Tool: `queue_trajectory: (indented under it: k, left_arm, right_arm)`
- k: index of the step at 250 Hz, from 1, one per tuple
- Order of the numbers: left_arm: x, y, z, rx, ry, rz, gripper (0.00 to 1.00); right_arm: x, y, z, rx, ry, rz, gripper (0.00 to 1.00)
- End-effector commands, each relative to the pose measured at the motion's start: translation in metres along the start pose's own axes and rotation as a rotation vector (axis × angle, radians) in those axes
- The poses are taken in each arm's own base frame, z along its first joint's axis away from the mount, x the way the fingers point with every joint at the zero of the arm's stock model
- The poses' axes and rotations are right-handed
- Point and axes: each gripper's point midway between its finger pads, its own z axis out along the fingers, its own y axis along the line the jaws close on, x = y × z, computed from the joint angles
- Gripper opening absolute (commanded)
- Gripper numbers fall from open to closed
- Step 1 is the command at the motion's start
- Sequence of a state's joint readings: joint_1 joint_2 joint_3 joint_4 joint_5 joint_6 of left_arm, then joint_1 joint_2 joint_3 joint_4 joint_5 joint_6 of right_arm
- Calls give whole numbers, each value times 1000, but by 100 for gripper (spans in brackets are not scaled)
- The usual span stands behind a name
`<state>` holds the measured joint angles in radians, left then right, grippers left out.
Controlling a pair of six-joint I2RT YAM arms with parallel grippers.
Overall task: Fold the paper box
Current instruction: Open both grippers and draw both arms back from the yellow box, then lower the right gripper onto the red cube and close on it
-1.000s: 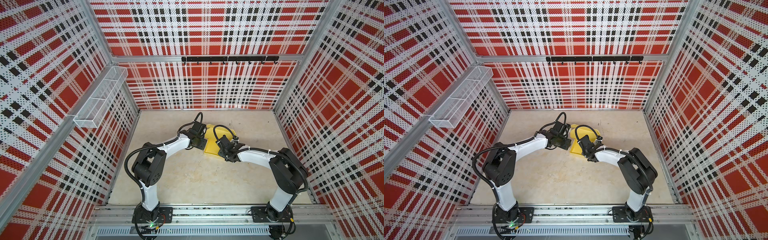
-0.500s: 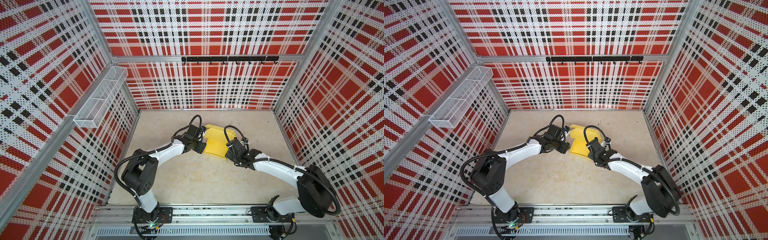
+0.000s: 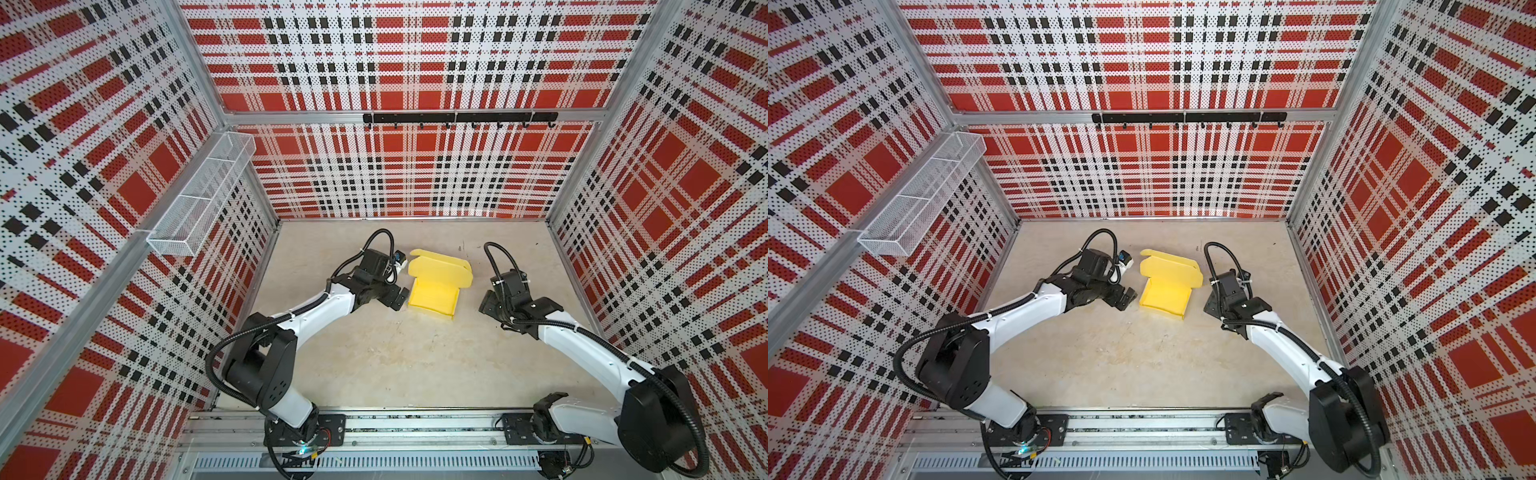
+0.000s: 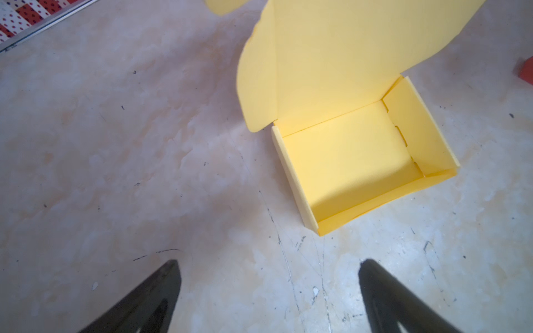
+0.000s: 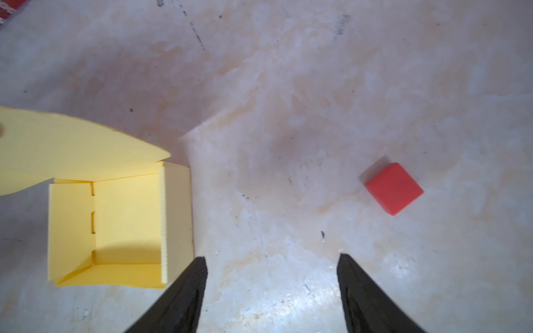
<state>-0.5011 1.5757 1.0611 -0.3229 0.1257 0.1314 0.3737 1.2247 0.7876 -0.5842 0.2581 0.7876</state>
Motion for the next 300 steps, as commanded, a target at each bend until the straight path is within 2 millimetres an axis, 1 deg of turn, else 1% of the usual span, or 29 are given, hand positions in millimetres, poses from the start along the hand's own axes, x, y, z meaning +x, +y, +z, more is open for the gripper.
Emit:
queue_trajectory:
  k: [1,44,73,77,99,140,165,181,182,184,188,208,241,267,300]
  left_arm:
    - [-6,8,-12,18,-47,-16,99]
    - [-7,26,-22,-8,-66,-55,99]
    - [-8,44,-26,-38,-86,-92,100]
    - [-8,46,-27,-43,-88,-96,99]
    - [-10,55,-32,-67,-92,-110,100]
    - [-11,71,-34,-97,-106,-135,99]
    - [-15,71,-38,-98,-108,-142,99]
    - [-14,71,-38,-97,-107,-139,99]
    - [-14,71,-38,-98,-108,-139,100]
    - [-12,79,-39,-111,-109,-153,100]
    - [-11,83,-40,-117,-110,-160,99]
    - [-8,86,-39,-120,-111,-174,99]
    - [-11,86,-43,-114,-110,-181,100]
    - [-7,89,-39,-121,-111,-194,100]
    - [-9,83,-40,-84,-115,-210,100]
  right_arm:
    - [3,-23,-4,39,35,-24,76]
    - [1,-54,-1,88,48,64,81]
    - [0,-70,6,99,40,115,82]
    - [2,-68,7,84,56,125,82]
    - [4,-77,12,90,78,180,82]
    - [5,-79,26,94,92,211,81]
    - [7,-75,35,86,116,233,79]
    - [6,-72,40,80,121,233,77]
    - [6,-72,41,82,121,234,77]
    - [6,-72,41,83,121,234,77]
    - [5,-72,43,85,121,233,77]
    - [5,-72,49,93,127,239,75]
    - [5,-70,59,91,138,247,69]
    - [2,-71,65,103,139,235,64]
    - [-3,-70,66,120,144,211,56]
